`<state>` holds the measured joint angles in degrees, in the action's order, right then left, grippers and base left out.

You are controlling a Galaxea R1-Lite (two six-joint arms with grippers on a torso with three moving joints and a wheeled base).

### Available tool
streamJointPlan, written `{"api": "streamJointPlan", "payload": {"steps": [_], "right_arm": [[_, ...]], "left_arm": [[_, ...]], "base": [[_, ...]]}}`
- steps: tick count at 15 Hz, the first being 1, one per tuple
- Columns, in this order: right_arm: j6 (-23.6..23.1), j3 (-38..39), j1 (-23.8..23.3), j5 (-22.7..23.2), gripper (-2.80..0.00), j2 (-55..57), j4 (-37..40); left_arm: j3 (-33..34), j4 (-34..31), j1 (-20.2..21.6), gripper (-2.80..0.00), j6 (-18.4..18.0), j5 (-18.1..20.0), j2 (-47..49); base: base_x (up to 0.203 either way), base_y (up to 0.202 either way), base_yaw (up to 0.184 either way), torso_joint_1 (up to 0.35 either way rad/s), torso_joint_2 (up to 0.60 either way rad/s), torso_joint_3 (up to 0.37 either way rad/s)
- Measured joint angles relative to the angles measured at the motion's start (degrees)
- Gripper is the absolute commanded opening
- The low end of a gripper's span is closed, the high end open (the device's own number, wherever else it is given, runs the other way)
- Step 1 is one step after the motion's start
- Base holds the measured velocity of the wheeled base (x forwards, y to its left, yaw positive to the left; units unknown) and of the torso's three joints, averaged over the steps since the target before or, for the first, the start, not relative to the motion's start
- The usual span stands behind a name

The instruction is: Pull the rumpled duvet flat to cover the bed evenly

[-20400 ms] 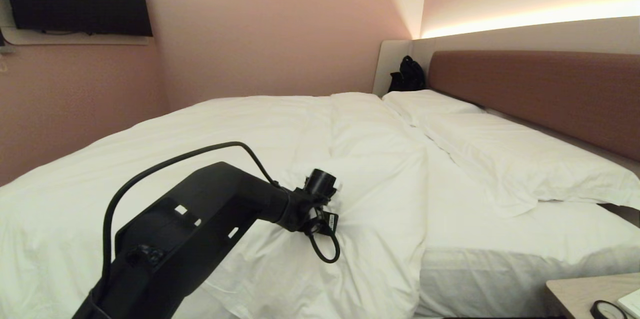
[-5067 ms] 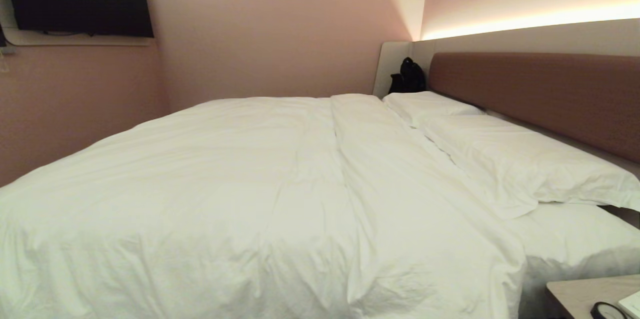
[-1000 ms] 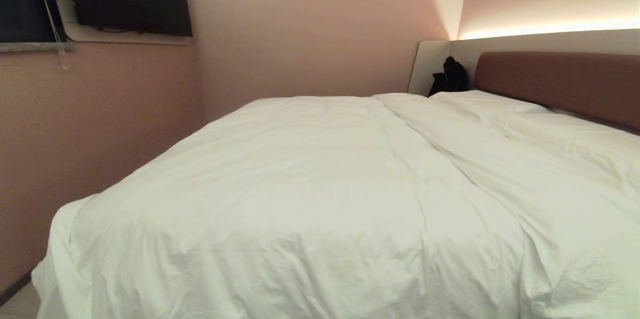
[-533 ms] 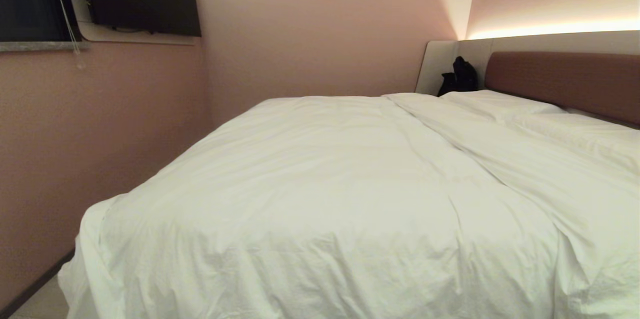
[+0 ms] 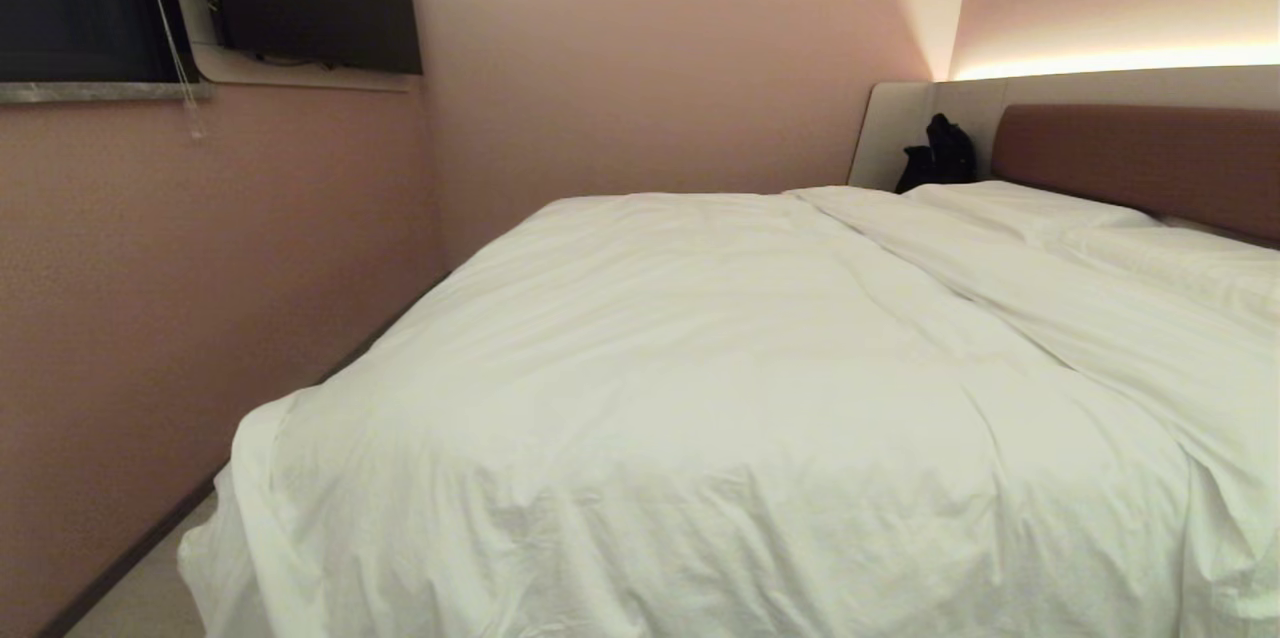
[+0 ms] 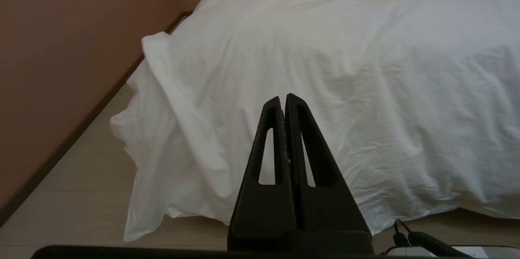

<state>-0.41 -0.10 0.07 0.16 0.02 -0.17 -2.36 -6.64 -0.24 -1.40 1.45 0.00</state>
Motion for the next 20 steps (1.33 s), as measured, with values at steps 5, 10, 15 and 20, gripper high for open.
{"api": "streamJointPlan", "payload": {"steps": [5, 10, 15, 20], "right_arm": [[0.0, 0.0, 0.0, 0.0, -2.80, 0.0, 0.0], [0.0, 0.0, 0.0, 0.0, -2.80, 0.0, 0.0], [0.0, 0.0, 0.0, 0.0, -2.80, 0.0, 0.0], [0.0, 0.0, 0.0, 0.0, -2.80, 0.0, 0.0]], "left_arm": [[0.0, 0.0, 0.0, -2.80, 0.2, -0.1, 0.0], [0.0, 0.0, 0.0, -2.80, 0.2, -0.2, 0.0], [0.0, 0.0, 0.0, -2.80, 0.2, -0.2, 0.0], [0.0, 0.0, 0.0, -2.80, 0.5, -0.2, 0.0]], "base": [[0.000, 0.195, 0.001, 0.002, 0.00, 0.002], [0.000, 0.196, 0.000, 0.003, 0.00, 0.002], [0.000, 0.196, -0.002, 0.002, 0.00, 0.001], [0.000, 0.198, 0.000, 0.003, 0.00, 0.002]]}}
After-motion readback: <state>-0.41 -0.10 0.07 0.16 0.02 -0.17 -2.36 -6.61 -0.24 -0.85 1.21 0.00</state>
